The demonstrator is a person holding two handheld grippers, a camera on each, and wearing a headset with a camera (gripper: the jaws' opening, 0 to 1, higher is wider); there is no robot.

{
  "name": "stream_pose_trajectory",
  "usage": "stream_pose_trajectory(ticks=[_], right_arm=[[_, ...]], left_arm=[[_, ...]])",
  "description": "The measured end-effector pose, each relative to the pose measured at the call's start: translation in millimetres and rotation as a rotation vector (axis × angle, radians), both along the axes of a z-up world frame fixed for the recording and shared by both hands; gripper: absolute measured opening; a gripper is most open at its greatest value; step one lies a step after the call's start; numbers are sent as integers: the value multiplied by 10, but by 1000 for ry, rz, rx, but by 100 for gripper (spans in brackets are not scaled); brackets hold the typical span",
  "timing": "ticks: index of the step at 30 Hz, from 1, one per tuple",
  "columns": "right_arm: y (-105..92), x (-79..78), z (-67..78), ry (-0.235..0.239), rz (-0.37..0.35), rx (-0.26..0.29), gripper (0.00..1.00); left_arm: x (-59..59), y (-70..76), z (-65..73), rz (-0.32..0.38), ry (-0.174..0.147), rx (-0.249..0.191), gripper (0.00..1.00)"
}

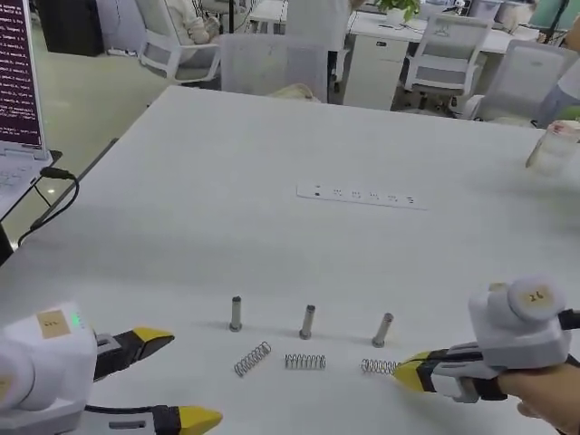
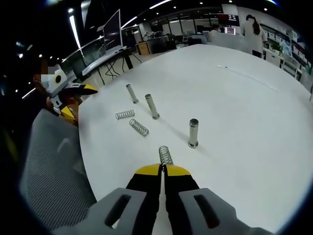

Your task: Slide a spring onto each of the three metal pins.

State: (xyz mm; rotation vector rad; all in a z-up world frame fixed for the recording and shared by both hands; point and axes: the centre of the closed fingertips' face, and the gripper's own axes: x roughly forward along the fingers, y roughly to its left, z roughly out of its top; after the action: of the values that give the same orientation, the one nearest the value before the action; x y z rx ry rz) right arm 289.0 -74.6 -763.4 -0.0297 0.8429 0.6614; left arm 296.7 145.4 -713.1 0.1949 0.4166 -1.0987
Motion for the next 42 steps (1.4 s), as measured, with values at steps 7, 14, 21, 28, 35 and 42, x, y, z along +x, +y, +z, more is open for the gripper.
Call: stream_pose_trajectory(ticks=[7,14,21,28,35,42], right_arm=[[182,-87,174,-4,83,-16,0],[447,-134,416,-16,165,8,0],[813,-176,655,-26,262,49,0],[1125,-173,804,-34,335,81,0],[1351,-203,854,-26,410,74,0],[1503,-255,885,-20,470,59,0]], left_arm=[[-44,-32,1,-31,-2,3,58],[-122,-111,74,-99,-18,5,55],[-161,-237,195,-164,-50,-4,50],[-212,-283,213,-202,-63,0,46],[-263,-373,238,-252,-90,18,41],[-290,-447,242,-297,-121,35,35]])
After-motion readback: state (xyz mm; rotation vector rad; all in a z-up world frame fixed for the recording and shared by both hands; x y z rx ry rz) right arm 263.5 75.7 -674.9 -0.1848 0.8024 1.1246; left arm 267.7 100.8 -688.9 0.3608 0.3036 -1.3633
